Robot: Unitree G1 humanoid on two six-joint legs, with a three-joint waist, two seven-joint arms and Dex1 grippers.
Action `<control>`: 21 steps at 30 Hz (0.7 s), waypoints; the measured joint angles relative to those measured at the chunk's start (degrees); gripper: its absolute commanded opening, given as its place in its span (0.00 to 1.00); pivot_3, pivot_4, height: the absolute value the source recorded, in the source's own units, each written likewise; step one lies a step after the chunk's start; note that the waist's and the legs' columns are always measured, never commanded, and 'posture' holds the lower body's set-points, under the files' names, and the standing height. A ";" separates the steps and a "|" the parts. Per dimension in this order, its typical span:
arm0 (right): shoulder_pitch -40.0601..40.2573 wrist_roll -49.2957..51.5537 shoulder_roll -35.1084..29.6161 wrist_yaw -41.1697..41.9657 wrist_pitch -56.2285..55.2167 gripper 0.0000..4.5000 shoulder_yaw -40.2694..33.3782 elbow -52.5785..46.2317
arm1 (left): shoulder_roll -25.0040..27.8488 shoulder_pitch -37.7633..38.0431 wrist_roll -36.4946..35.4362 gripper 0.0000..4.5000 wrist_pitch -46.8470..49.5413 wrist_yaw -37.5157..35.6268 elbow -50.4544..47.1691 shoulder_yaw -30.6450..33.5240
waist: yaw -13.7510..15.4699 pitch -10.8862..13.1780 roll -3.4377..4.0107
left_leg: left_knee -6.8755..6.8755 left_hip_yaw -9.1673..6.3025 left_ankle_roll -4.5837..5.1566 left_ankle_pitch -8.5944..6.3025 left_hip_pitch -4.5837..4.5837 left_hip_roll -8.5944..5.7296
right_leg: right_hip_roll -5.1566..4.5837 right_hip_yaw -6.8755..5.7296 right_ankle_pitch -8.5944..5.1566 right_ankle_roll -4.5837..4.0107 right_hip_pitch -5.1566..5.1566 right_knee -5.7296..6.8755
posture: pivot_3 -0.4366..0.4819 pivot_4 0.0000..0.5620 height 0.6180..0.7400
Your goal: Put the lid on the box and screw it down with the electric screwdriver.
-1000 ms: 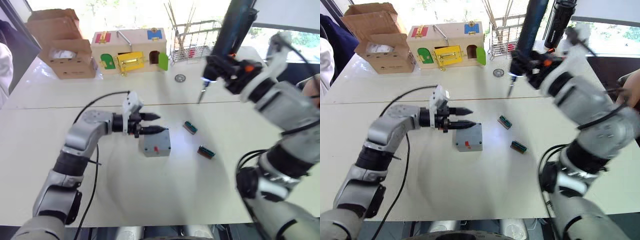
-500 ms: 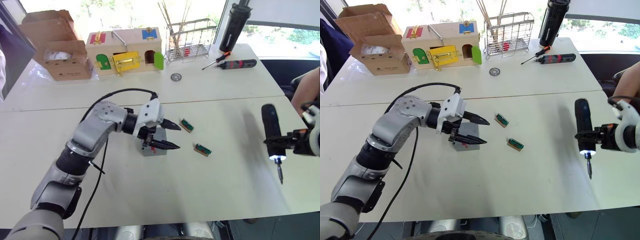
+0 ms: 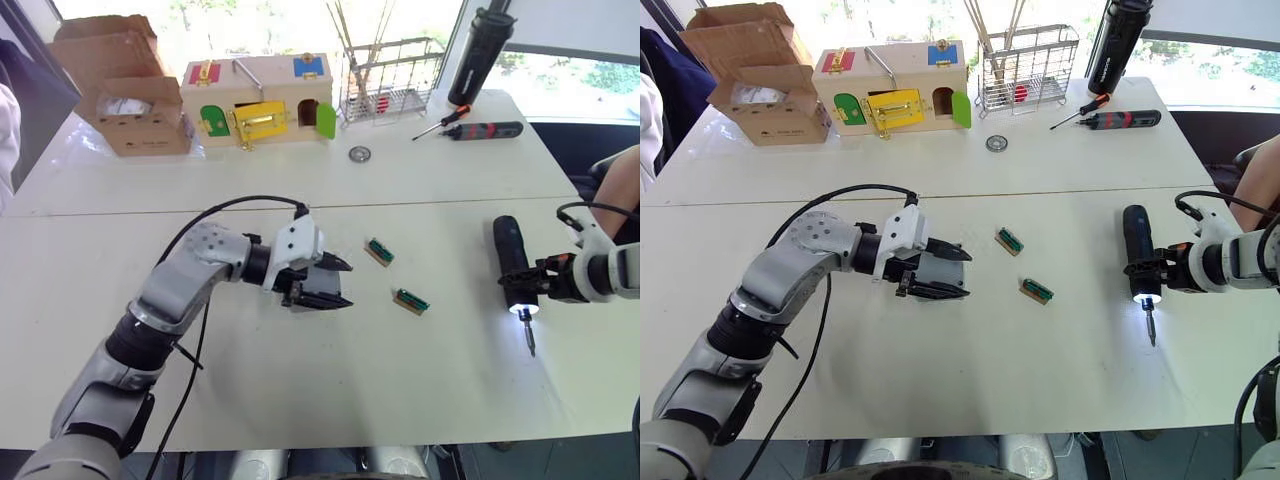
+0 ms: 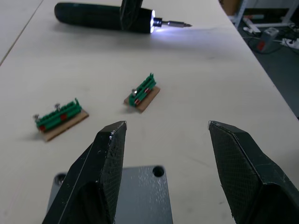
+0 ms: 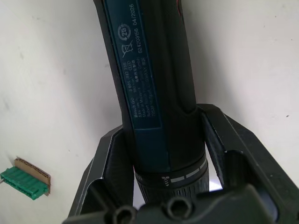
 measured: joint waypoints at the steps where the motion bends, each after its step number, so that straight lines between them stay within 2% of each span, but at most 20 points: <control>1: 0.05 -0.99 -0.02 0.71 -0.68 0.86 0.14 -0.20 | 0.36 0.06 -0.28 0.64 0.68 0.26 -0.04 0.59 | 0.04 0.00 -0.02 | 0.01 -0.02 0.01 0.00 0.00 0.00 | 0.00 -0.01 0.00 0.00 0.01 0.00 | 0.48 0.27 1.00; 3: 0.73 -2.53 -0.27 2.03 -2.34 0.99 0.61 -1.20 | 0.99 0.09 -1.03 0.64 1.02 0.76 0.05 2.40 | 0.15 -0.01 -0.07 | 0.04 -0.06 0.01 -0.01 0.00 -0.01 | -0.01 -0.06 0.00 0.00 0.05 -0.01 | 0.48 0.27 1.00; 8: 3.01 -5.99 -0.52 4.39 -6.05 0.99 0.91 -4.98 | 0.11 -2.38 -6.51 0.64 5.78 4.36 6.18 12.06 | 0.14 0.00 -0.11 | 0.25 -0.12 0.06 -0.04 -0.06 -0.04 | -0.02 -0.14 0.01 0.03 0.05 0.07 | 0.48 0.27 1.00; 12: 2.28 -9.86 -2.28 5.89 -12.94 0.99 0.39 -8.78 | 2.25 -4.37 -7.17 0.64 5.76 6.79 14.16 18.10 | -0.32 -0.01 -0.03 | 0.22 -0.06 -0.02 0.00 -0.06 -0.06 | 0.00 -0.13 0.01 0.03 -0.10 0.13 | 0.48 0.27 1.00; 16: 0.87 -14.01 -4.06 8.57 -24.82 0.99 -1.74 -16.99 | 4.01 -2.51 -3.40 0.64 2.88 7.05 20.00 17.20 | -0.40 0.00 -0.02 | 0.13 -0.07 -0.03 0.01 -0.06 -0.01 | 0.00 -0.11 0.01 0.03 -0.18 0.15 | 0.48 0.27 1.00; 19: 7.75 -14.72 -3.58 14.87 -36.93 0.99 -4.06 -32.05 | 5.31 -0.01 -1.80 0.64 2.59 6.47 20.34 16.27 | -0.15 0.01 -0.06 | 0.08 -0.14 -0.04 0.00 -0.06 0.01 | 0.00 -0.13 0.01 0.03 -0.15 0.13 | 0.48 0.27 1.00; 21: 12.33 -13.26 -2.14 17.99 -39.68 0.99 -3.48 -40.78 | 6.22 1.28 -0.35 0.64 1.53 5.86 19.19 14.32 | 0.10 0.01 -0.07 | 0.15 -0.20 -0.07 0.02 -0.07 0.01 | -0.03 -0.13 0.01 0.03 -0.09 0.14 | 0.48 0.27 1.00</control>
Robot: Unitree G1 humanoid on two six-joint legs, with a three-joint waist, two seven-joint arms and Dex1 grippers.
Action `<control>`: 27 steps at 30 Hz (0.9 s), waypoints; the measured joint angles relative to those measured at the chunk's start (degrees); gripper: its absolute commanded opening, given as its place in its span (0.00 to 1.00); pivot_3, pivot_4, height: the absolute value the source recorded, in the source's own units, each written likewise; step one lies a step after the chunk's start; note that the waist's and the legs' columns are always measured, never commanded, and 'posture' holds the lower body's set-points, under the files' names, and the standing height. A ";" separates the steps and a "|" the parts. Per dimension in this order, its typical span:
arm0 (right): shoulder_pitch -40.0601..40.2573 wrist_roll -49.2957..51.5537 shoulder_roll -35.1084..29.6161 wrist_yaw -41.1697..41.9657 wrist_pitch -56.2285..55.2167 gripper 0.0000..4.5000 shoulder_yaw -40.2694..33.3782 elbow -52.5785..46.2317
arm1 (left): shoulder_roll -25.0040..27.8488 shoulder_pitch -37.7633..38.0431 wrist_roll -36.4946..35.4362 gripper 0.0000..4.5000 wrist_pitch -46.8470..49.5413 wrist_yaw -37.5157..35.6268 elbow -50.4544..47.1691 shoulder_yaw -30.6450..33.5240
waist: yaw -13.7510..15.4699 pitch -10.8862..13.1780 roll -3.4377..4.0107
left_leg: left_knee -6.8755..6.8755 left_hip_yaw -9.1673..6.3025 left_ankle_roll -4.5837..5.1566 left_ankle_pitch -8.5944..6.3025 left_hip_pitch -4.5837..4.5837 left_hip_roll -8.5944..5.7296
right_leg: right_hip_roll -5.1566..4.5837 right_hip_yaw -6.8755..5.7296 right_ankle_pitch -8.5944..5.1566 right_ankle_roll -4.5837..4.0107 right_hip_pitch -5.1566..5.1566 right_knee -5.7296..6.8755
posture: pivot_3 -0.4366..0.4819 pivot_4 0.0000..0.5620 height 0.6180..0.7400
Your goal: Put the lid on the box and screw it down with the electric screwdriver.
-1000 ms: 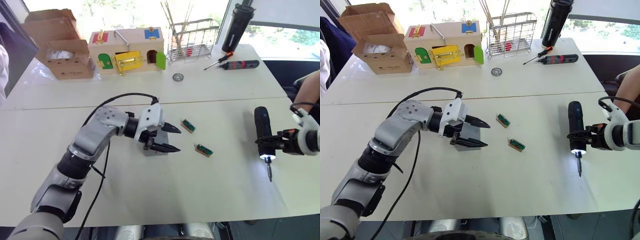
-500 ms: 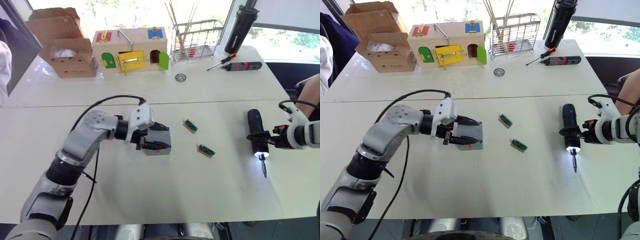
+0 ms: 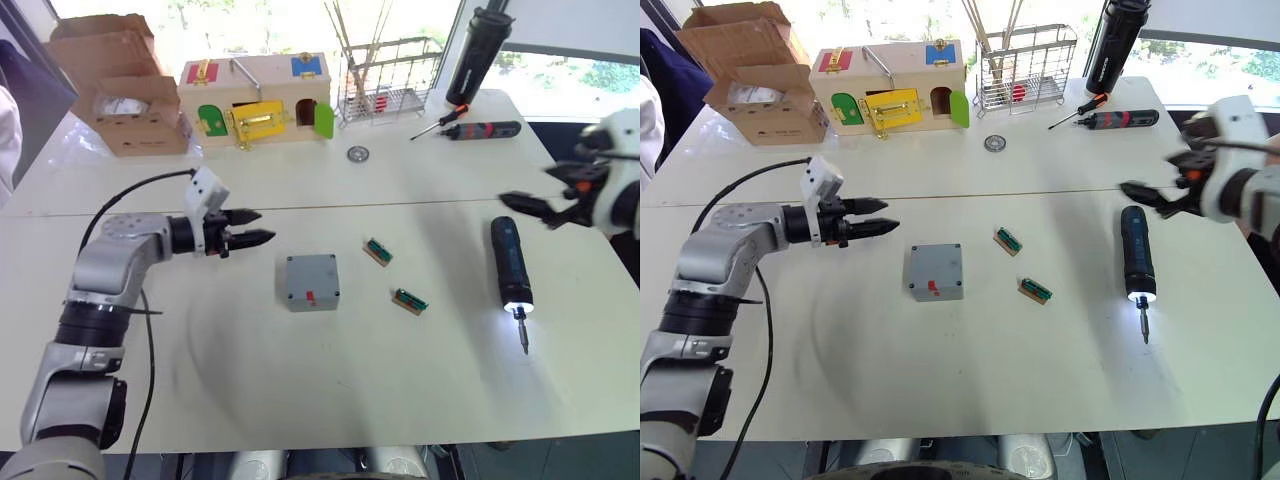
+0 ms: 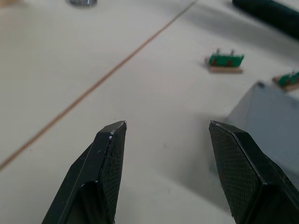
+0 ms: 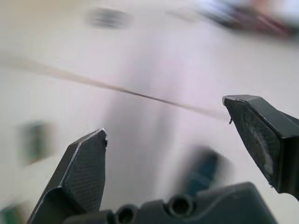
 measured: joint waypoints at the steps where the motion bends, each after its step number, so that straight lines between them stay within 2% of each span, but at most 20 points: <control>1: 3.51 1.09 0.74 1.03 -0.33 0.99 0.54 -5.03 | 1.04 1.29 1.38 0.64 -1.00 -0.69 -1.36 -1.48 | 0.17 -0.01 -0.03 | 0.02 -0.02 0.00 0.00 -0.03 -0.01 | -0.03 0.00 0.00 0.00 0.02 -0.01 | 0.48 0.27 1.00; 2: 7.57 3.27 2.75 1.89 0.20 0.99 2.40 -10.78 | 2.42 3.40 2.95 0.64 -1.73 -1.51 -2.42 -3.33 | 0.11 -0.02 -0.04 | 0.08 -0.04 -0.01 -0.01 -0.02 -0.01 | -0.04 0.00 0.00 0.00 0.07 -0.02 | 0.48 0.27 1.00; 4: 10.44 6.44 6.63 1.59 1.66 0.99 4.53 -15.15 | 2.75 5.29 4.38 0.64 -2.30 -1.86 -2.96 -5.02 | 0.07 -0.01 -0.04 | 0.13 -0.04 -0.01 0.00 -0.03 -0.06 | -0.10 0.01 0.00 0.00 0.07 0.00 | 0.48 0.27 1.00; 7: 11.55 8.63 12.81 -1.23 3.29 0.99 9.08 -19.78 | 1.69 7.13 5.59 0.64 -2.49 -1.73 -5.09 -7.04 | 0.11 -0.01 -0.04 | 0.26 -0.08 0.00 -0.01 -0.03 -0.08 | -0.11 0.00 0.01 0.02 0.13 0.04 | 0.48 0.27 1.00; 11: 9.06 6.89 20.10 -5.75 4.30 0.99 15.49 -18.88 | -0.40 6.55 6.10 0.64 -2.45 -0.66 -6.89 -7.86 | -0.08 -0.06 -0.13 | 0.25 -0.12 -0.02 0.00 -0.02 -0.09 | -0.08 -0.02 0.01 0.02 0.10 0.04 | 0.48 0.27 1.00; 17: 7.35 3.43 24.98 -8.72 6.14 0.99 22.62 -14.77 | -1.80 5.15 8.23 0.64 -3.75 -0.75 -6.00 -9.16 | -0.04 -0.06 -0.13 | 0.26 -0.12 -0.04 0.01 -0.02 -0.09 | -0.05 -0.05 0.01 0.02 0.07 0.09 | 0.48 0.27 1.00; 27: 6.46 1.90 29.07 -11.24 9.04 0.99 22.15 -12.07 | -3.91 2.68 11.37 0.64 -9.16 -2.18 0.32 -11.18 | -0.11 -0.06 -0.13 | 0.26 -0.13 -0.04 0.01 -0.02 -0.15 | -0.02 -0.09 0.01 0.02 0.06 0.11 | 0.48 0.27 1.00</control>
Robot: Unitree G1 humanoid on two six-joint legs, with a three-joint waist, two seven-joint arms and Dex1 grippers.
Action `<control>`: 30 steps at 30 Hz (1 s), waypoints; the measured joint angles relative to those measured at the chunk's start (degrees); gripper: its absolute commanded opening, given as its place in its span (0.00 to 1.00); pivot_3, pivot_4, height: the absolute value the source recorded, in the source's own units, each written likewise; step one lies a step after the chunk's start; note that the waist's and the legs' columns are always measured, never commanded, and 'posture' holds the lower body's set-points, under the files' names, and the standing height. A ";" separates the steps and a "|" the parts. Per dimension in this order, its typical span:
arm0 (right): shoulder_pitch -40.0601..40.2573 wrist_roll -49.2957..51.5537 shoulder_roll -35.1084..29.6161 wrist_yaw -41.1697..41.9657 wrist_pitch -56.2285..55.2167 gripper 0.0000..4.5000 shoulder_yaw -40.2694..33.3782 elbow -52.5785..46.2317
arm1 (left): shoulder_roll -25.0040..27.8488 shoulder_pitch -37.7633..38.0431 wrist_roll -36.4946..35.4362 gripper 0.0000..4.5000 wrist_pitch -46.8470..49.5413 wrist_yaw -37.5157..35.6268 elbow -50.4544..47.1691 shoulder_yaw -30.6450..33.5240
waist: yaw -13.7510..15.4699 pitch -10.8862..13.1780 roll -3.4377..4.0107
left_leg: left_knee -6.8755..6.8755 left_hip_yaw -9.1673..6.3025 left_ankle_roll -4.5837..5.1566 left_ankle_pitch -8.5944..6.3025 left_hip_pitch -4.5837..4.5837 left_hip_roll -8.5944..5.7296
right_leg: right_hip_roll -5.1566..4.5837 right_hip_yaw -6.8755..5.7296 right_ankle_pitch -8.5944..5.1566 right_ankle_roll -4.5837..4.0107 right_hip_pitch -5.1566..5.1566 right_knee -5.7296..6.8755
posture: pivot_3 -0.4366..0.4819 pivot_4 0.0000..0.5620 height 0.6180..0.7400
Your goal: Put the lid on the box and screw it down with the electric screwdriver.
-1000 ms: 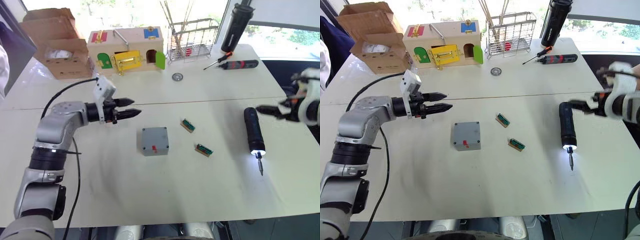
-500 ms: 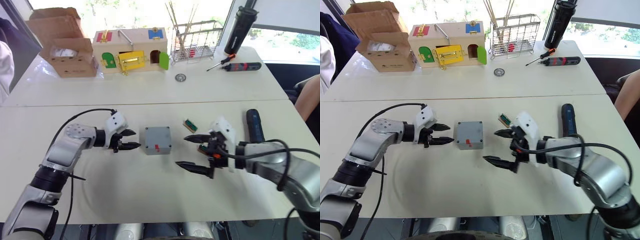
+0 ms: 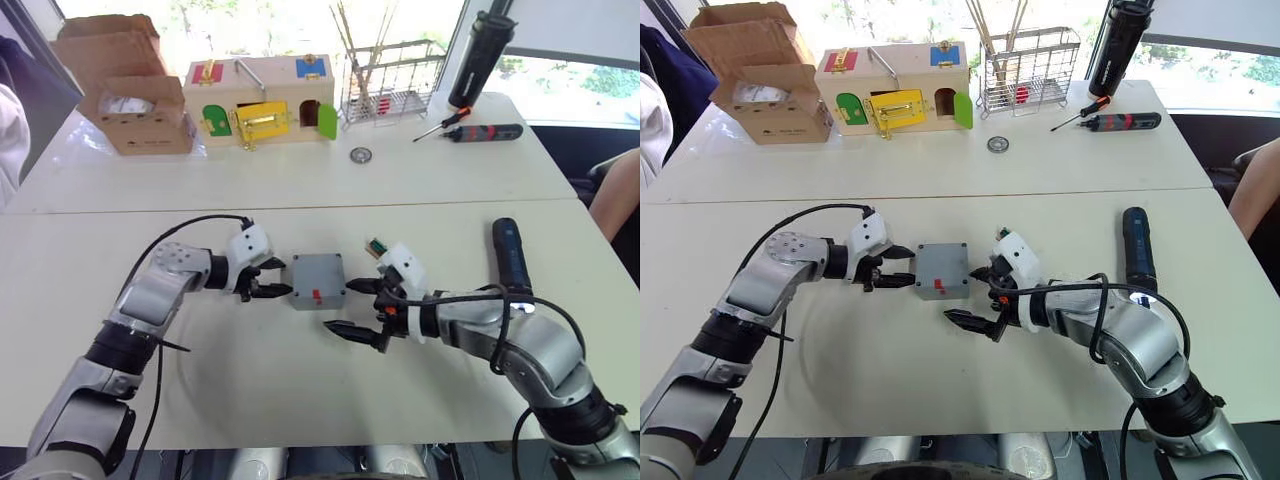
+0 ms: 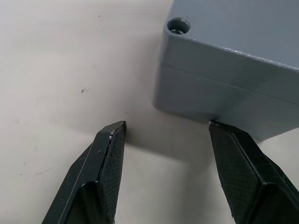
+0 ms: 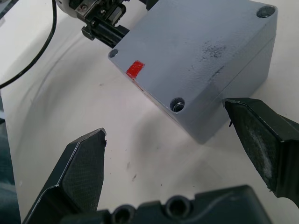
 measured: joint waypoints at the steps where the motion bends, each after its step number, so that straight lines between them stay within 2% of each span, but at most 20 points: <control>1: 0.18 0.20 0.79 -0.15 0.85 0.99 -0.43 0.00 | -0.56 -0.60 0.59 0.64 -0.93 -0.08 1.17 -0.05 | 0.09 0.00 0.00 | 0.00 0.00 0.00 0.00 0.00 0.00 | 0.00 -0.01 0.00 0.00 0.01 0.01 | 0.48 0.27 1.00; 9: 1.66 5.82 7.12 -3.10 9.73 0.99 -1.50 -1.34 | -8.34 -8.73 5.59 0.64 -9.10 3.14 13.89 -0.07 | -0.15 -0.02 -0.04 | 0.06 0.00 0.01 0.00 -0.01 -0.06 | 0.00 -0.04 0.00 0.01 -0.02 0.07 | 0.48 0.27 1.00; 13: 1.68 6.64 6.89 -4.39 11.93 0.99 -1.60 -2.98 | -10.62 -10.28 6.48 0.64 -11.97 2.97 17.24 -0.13 | -0.22 -0.02 -0.04 | 0.06 -0.01 0.00 0.00 0.00 -0.06 | 0.01 -0.04 0.00 0.01 -0.05 0.08 | 0.48 0.27 1.00; 16: 1.66 5.80 3.20 -4.66 11.95 0.99 -1.86 -4.86 | -10.56 -10.31 7.31 0.64 -13.26 2.75 18.66 -0.31 | -0.25 -0.02 -0.04 | 0.05 0.00 0.01 0.00 -0.01 -0.06 | 0.01 -0.03 0.00 0.01 -0.06 0.08 | 0.48 0.27 1.00; 20: 2.52 4.97 -3.05 -3.50 11.42 0.99 -3.78 -6.82 | -7.50 -10.05 8.02 0.64 -14.16 2.73 18.83 0.15 | -0.24 -0.03 -0.05 | 0.04 -0.01 0.01 0.00 -0.01 -0.05 | 0.02 -0.03 0.00 0.01 -0.07 0.09 | 0.48 0.27 1.00; 24: 2.46 3.00 -8.48 -1.12 7.90 0.99 -4.96 -7.65 | -0.88 -6.09 7.54 0.64 -12.75 0.98 13.77 1.81 | -0.94 -0.04 -0.06 | 0.01 -0.02 0.02 -0.01 0.01 0.02 | 0.04 0.03 0.00 0.00 -0.10 0.10 | 0.48 0.27 1.00; 28: -0.10 -1.81 -9.06 0.73 2.41 0.99 -1.93 -4.12 | 4.75 0.52 5.15 0.64 -7.36 -2.53 4.05 3.47 | -1.70 -0.06 -0.05 | -0.03 -0.06 0.02 -0.01 0.04 0.03 | 0.02 0.03 0.00 0.00 -0.06 0.09 | 0.48 0.27 1.00; 30: -1.28 -3.73 -8.46 1.66 0.16 0.99 0.61 -1.87 | 5.63 2.95 3.92 0.64 -4.47 -3.93 -0.57 3.38 | -1.64 -0.07 -0.03 | -0.03 -0.06 0.02 -0.01 0.04 0.03 | 0.00 0.03 0.00 0.00 -0.06 0.08 | 0.48 0.27 1.00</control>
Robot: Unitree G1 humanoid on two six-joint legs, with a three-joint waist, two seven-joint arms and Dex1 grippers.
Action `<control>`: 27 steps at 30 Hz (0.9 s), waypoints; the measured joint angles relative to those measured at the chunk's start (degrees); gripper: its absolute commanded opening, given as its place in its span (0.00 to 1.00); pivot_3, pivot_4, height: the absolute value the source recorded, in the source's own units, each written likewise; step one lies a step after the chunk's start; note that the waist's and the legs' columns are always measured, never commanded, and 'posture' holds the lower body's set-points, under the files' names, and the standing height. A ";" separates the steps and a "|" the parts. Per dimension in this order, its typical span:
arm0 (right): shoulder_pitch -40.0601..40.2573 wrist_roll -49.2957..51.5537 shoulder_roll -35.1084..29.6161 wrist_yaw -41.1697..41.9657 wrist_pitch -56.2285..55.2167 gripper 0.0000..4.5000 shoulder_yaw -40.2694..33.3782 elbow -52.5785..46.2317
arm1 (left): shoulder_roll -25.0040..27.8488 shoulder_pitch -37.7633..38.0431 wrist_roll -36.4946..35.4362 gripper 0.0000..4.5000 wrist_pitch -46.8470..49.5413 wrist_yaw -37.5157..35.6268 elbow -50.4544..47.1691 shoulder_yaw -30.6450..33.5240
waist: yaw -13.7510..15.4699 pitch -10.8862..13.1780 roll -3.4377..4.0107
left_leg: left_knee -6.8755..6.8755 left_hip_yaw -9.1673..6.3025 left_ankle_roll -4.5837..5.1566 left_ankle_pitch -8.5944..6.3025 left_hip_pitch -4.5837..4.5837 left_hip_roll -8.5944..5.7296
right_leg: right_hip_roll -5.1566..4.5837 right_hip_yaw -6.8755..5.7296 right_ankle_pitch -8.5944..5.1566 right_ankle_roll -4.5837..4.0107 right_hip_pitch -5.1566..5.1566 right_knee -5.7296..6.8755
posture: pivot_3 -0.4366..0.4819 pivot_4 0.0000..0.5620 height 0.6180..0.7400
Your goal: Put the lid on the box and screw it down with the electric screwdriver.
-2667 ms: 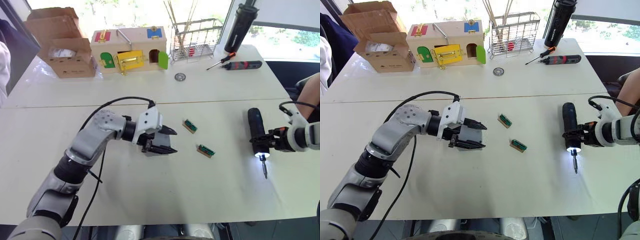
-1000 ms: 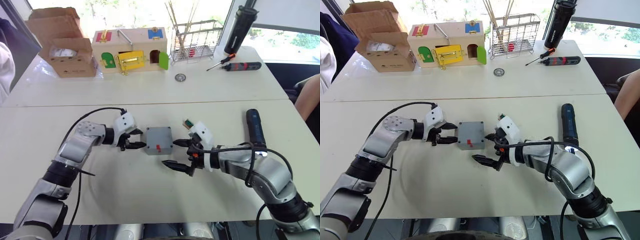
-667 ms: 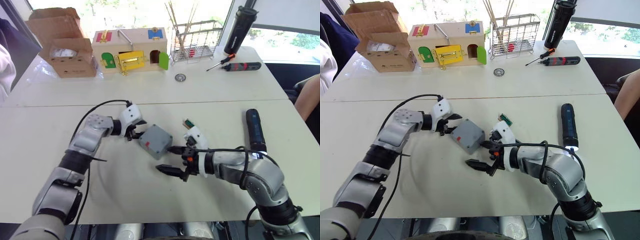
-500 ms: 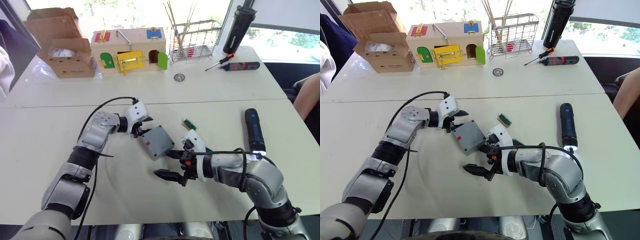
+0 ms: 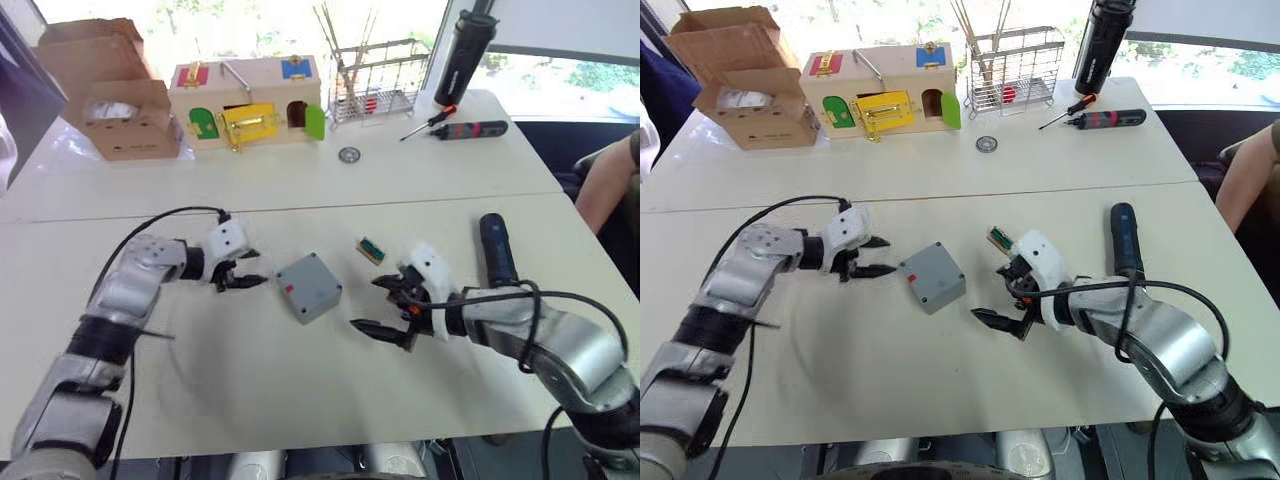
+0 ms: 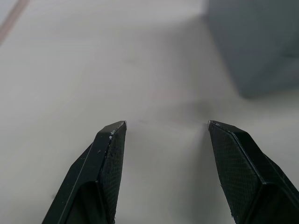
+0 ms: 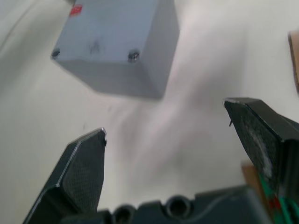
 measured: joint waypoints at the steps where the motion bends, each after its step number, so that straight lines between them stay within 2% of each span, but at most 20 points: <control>1: -0.79 -1.07 0.67 0.63 -1.27 0.99 1.48 1.27 | 0.20 1.11 -0.48 0.64 1.44 -0.02 -1.90 0.04 | 0.10 0.00 -0.01 | 0.01 -0.01 0.00 0.00 0.00 0.00 | -0.01 0.00 0.00 0.00 0.02 0.00 | 0.48 0.27 1.00; 8: -2.93 -6.63 4.38 3.59 -6.67 0.99 8.71 7.31 | -2.75 3.20 -0.96 0.64 6.71 2.30 -8.07 -0.69 | 1.61 -0.01 -0.01 | 0.09 -0.01 -0.01 0.00 0.00 -0.08 | -0.01 -0.02 0.00 0.00 0.07 0.01 | 0.48 0.27 1.00; 18: -1.02 -8.64 9.19 0.72 -3.71 0.99 8.11 7.17 | -9.62 -1.67 1.57 0.64 3.64 7.92 0.10 -1.13 | 1.75 -0.07 -0.09 | 0.17 -0.03 -0.02 0.01 0.04 -0.13 | -0.03 -0.08 0.00 0.01 0.15 0.09 | 0.48 0.27 1.00; 27: -0.06 -8.93 10.97 -1.59 -1.01 0.99 7.50 5.70 | -10.88 -2.59 1.86 0.64 2.36 9.19 1.98 -1.02 | 1.69 -0.08 -0.09 | 0.17 -0.03 -0.03 0.02 0.05 -0.13 | -0.03 -0.08 0.00 0.01 0.14 0.10 | 0.48 0.27 1.00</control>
